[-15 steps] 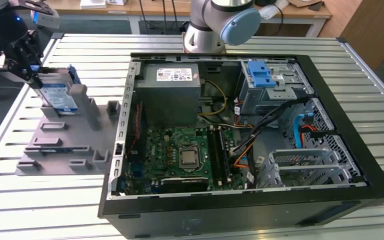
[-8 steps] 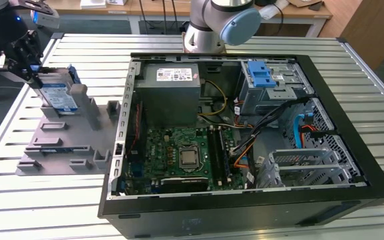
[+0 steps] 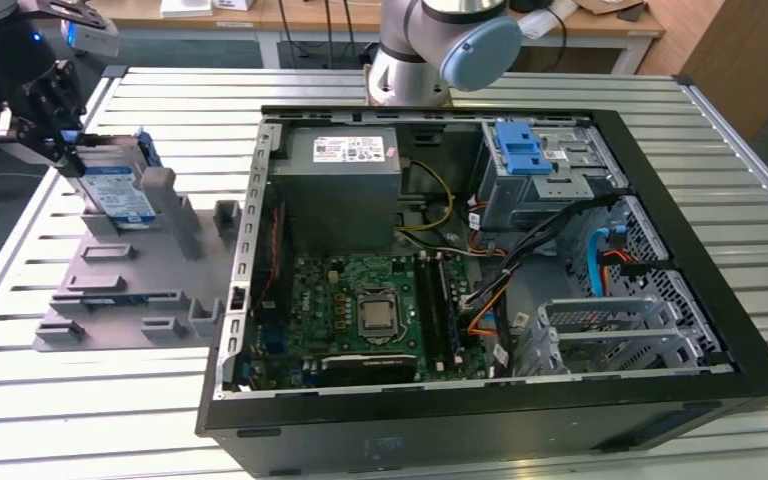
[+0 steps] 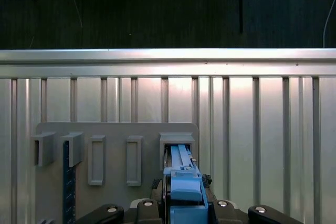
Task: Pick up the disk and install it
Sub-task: 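Pick up the disk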
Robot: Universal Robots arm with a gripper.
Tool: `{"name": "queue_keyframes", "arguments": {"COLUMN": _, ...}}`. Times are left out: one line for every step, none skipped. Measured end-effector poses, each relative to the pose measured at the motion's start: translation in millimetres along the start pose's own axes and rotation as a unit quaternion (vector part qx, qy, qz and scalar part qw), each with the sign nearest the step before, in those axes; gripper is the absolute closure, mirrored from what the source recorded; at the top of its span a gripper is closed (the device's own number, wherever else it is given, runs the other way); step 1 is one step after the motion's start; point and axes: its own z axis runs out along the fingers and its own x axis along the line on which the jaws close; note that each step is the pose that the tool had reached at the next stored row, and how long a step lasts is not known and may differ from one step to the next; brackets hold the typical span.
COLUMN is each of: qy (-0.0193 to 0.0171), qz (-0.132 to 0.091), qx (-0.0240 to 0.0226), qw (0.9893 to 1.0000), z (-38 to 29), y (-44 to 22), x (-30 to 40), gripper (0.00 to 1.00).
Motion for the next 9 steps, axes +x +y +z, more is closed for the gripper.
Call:
{"name": "queue_keyframes", "arguments": {"qy": 0.0000, "qz": 0.000, "qx": 0.0000, "qw": 1.0000, "z": 0.0, "y": 0.0, "x": 0.0, "gripper": 0.63}}
{"name": "queue_keyframes", "arguments": {"qy": 0.0000, "qz": 0.000, "qx": 0.0000, "qw": 1.0000, "z": 0.0, "y": 0.0, "x": 0.0, "gripper": 0.63}}
{"name": "queue_keyframes", "arguments": {"qy": 0.0000, "qz": 0.000, "qx": 0.0000, "qw": 1.0000, "z": 0.0, "y": 0.0, "x": 0.0, "gripper": 0.62}}
{"name": "queue_keyframes", "arguments": {"qy": 0.0000, "qz": 0.000, "qx": 0.0000, "qw": 1.0000, "z": 0.0, "y": 0.0, "x": 0.0, "gripper": 0.55}}
{"name": "queue_keyframes", "arguments": {"qy": 0.0000, "qz": 0.000, "qx": 0.0000, "qw": 1.0000, "z": 0.0, "y": 0.0, "x": 0.0, "gripper": 0.55}}
{"name": "queue_keyframes", "arguments": {"qy": 0.0000, "qz": 0.000, "qx": 0.0000, "qw": 1.0000, "z": 0.0, "y": 0.0, "x": 0.0, "gripper": 0.55}}
{"name": "queue_keyframes", "arguments": {"qy": 0.0000, "qz": 0.000, "qx": 0.0000, "qw": 1.0000, "z": 0.0, "y": 0.0, "x": 0.0, "gripper": 0.55}}
{"name": "queue_keyframes", "arguments": {"qy": 0.0000, "qz": 0.000, "qx": 0.0000, "qw": 1.0000, "z": 0.0, "y": 0.0, "x": 0.0, "gripper": 0.55}}
{"name": "queue_keyframes", "arguments": {"qy": 0.0000, "qz": 0.000, "qx": 0.0000, "qw": 1.0000, "z": 0.0, "y": 0.0, "x": 0.0, "gripper": 0.57}}
